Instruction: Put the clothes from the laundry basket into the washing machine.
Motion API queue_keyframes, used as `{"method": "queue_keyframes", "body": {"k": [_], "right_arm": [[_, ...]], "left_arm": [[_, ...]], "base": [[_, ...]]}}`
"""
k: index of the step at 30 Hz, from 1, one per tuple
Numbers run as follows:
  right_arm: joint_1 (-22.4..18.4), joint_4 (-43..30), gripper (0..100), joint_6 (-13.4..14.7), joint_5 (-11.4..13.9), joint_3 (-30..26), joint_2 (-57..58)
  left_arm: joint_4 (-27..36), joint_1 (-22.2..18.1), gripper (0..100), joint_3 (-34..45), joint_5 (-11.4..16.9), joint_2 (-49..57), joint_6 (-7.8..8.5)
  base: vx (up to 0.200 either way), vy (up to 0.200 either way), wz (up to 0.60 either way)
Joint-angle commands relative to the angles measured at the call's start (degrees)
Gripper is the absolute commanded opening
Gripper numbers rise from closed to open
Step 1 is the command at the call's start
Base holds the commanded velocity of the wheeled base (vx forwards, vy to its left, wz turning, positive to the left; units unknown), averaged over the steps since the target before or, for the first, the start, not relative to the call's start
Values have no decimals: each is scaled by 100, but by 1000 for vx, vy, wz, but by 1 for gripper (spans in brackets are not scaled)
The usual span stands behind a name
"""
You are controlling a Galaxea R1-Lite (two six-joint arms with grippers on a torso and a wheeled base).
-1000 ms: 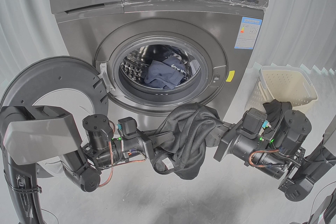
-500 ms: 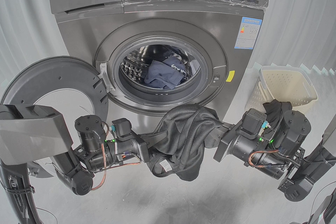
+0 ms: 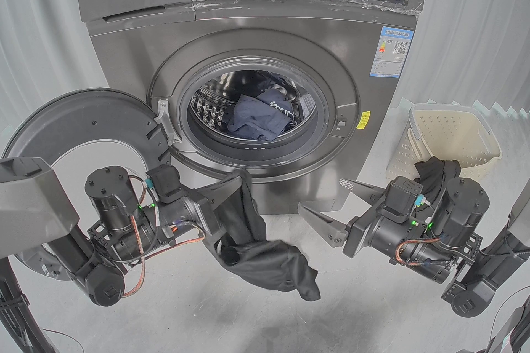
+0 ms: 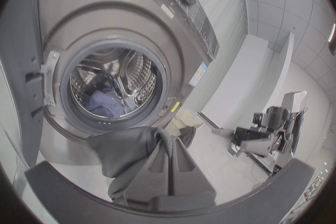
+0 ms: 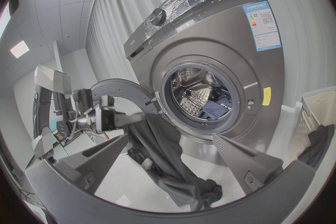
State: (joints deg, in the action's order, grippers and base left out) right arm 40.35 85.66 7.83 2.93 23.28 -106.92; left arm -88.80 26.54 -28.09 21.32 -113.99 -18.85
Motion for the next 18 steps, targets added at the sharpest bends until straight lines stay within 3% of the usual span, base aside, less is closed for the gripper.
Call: {"method": "queue_keyframes", "body": {"k": [1,5,15,18], "right_arm": [[-168,-23,100,-18,6,-166,5],[-194,-23,100,-36,6,-307,-30],[-115,-15,100,-9,15,-298,-171],[-115,-15,100,-27,33,-237,-259]], "left_arm": [[-6,80,0,67,-199,527,-58],[-6,211,0,84,-409,686,-75],[-6,422,0,-162,-489,1002,-23],[3,422,0,-250,-638,1063,-31]], "base": [[0,0,0],[0,0,0],[0,0,0],[0,0,0]]}}
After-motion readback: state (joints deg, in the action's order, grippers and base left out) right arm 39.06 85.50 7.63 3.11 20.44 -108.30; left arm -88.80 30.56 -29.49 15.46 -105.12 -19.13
